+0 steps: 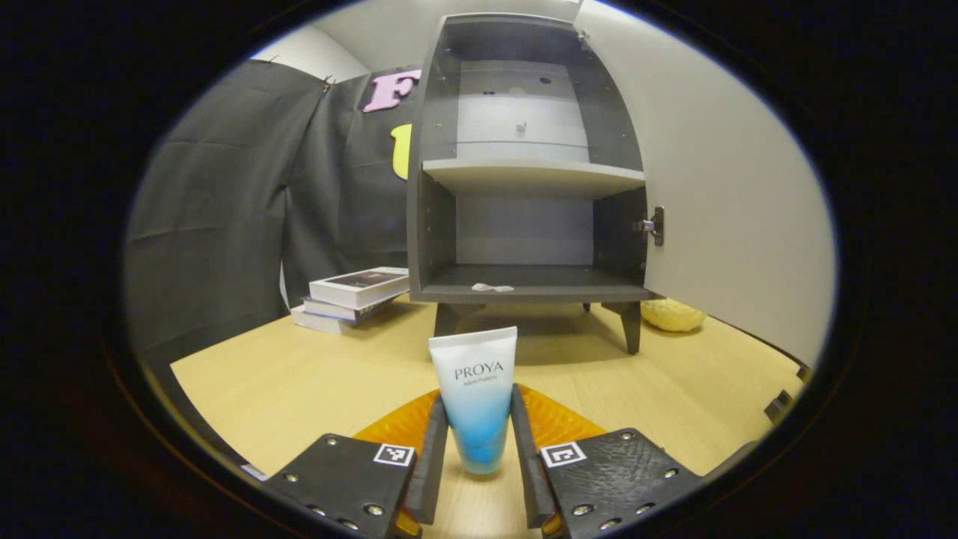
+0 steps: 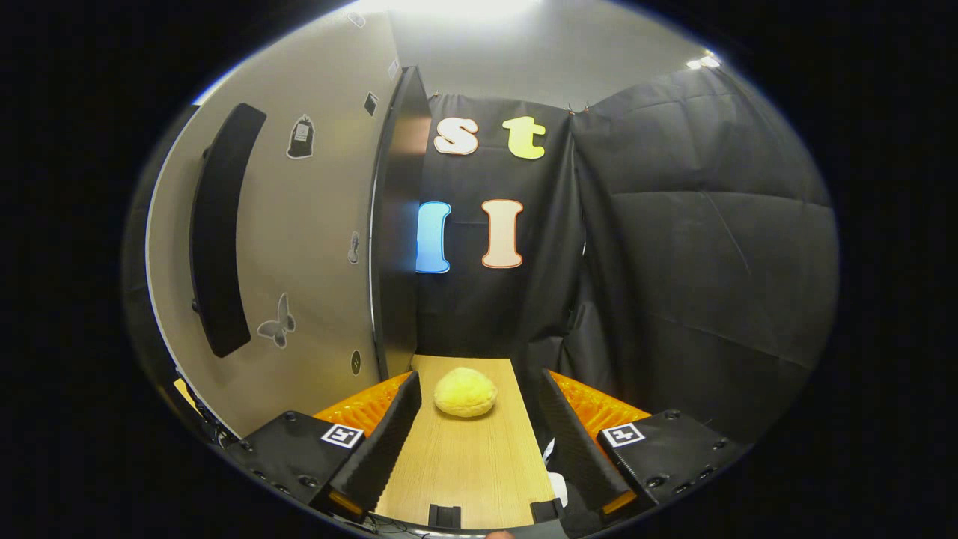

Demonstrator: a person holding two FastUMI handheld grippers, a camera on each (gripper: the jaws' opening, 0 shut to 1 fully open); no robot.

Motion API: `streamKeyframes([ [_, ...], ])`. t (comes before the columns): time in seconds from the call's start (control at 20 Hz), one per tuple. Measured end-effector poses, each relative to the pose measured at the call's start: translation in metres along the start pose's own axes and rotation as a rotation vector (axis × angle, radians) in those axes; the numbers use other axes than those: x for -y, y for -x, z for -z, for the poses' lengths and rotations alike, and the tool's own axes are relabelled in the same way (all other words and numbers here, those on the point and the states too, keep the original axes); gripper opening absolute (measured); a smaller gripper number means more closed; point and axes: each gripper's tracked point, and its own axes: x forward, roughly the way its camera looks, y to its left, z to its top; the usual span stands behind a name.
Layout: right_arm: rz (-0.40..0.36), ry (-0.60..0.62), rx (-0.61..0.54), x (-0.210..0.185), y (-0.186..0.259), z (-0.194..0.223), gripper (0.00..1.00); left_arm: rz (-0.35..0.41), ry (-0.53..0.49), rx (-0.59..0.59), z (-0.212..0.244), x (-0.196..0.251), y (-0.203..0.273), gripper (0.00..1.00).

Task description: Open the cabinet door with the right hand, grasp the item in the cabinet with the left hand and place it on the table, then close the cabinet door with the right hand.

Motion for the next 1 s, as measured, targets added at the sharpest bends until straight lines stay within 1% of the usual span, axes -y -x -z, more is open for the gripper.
streamKeyframes([
  [0.4, -0.005, -0.021, -0.009, -0.002, -0.005, 0.003, 0.99, -0.047, 0.018, -0.041, 0.023, 0.001, 0.012, 0.47],
  [0.5, -0.011, -0.026, -0.013, -0.003, -0.006, 0.005, 0.99, -0.058, 0.014, -0.028, 0.021, 0.002, 0.013, 0.51],
  [0.55, -0.011, -0.029, -0.017, -0.002, -0.007, 0.007, 0.99, -0.061, 0.007, -0.028, 0.022, 0.004, 0.016, 0.51],
  [0.65, -0.011, -0.038, -0.020, 0.000, -0.009, 0.009, 0.97, -0.055, -0.008, -0.038, 0.023, 0.010, 0.020, 0.46],
  [0.75, -0.014, -0.054, -0.021, 0.002, -0.010, 0.011, 0.99, -0.050, -0.015, -0.055, 0.026, 0.014, 0.022, 0.53],
  [0.8, -0.014, -0.059, -0.021, 0.003, -0.010, 0.011, 0.99, -0.049, -0.015, -0.065, 0.027, 0.017, 0.023, 0.54],
  [0.95, -0.018, -0.075, -0.009, 0.006, -0.008, 0.009, 0.99, -0.065, -0.041, -0.052, 0.011, 0.016, 0.030, 0.81],
  [1.0, -0.020, -0.081, -0.003, 0.007, -0.007, 0.006, 0.97, -0.067, -0.051, -0.044, 0.001, 0.015, 0.033, 0.81],
])
